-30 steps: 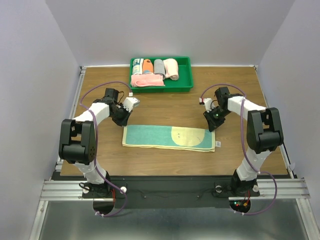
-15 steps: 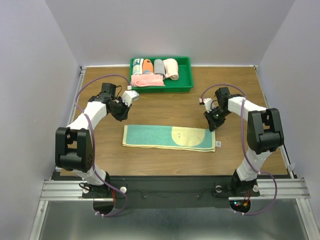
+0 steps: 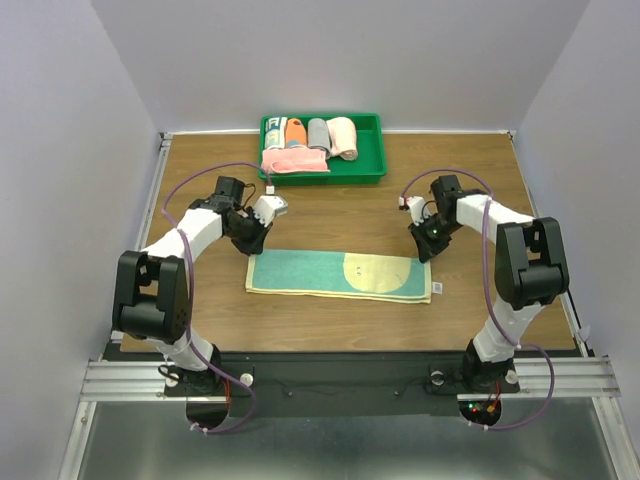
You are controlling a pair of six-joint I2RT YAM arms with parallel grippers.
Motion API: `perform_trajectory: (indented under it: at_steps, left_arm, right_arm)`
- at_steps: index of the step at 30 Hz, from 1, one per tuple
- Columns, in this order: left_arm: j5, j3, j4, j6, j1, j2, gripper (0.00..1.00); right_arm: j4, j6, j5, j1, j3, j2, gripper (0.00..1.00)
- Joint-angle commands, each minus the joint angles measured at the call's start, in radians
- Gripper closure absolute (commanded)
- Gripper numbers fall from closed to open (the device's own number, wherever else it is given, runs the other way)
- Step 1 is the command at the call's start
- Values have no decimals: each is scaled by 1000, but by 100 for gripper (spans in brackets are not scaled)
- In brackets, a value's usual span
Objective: Roll the towels
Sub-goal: Fold the towel
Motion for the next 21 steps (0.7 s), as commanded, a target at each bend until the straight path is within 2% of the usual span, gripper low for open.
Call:
perform_trajectory:
  at_steps: [1,4,7,12,18,19,21]
  left_arm:
    - [21,-46,17,-35,-15,17,100]
    - [3,-63,43,-61,-13,40,100]
    - [-49,-72,91,-101,-13,64,100]
    - [-117,-57,124,-155,0,97,100]
    - [-54,-46,108,-159,8,94,100]
    - [-25,-46,100,-159,8,91,98]
    - [-7,-43,89,-150,7,83,93]
  right_arm:
    - [-11,-29,38,1,-54,15,89]
    - [-9,-35,52,1,-63,14,89]
    - [-2,-35,71,2,-56,19,95]
    - [47,-18,147,2,18,71,99]
    - [63,16,136,2,190,153,99]
    - [58,37,130,2,216,151,89]
    - [55,55,116,1,221,129,76]
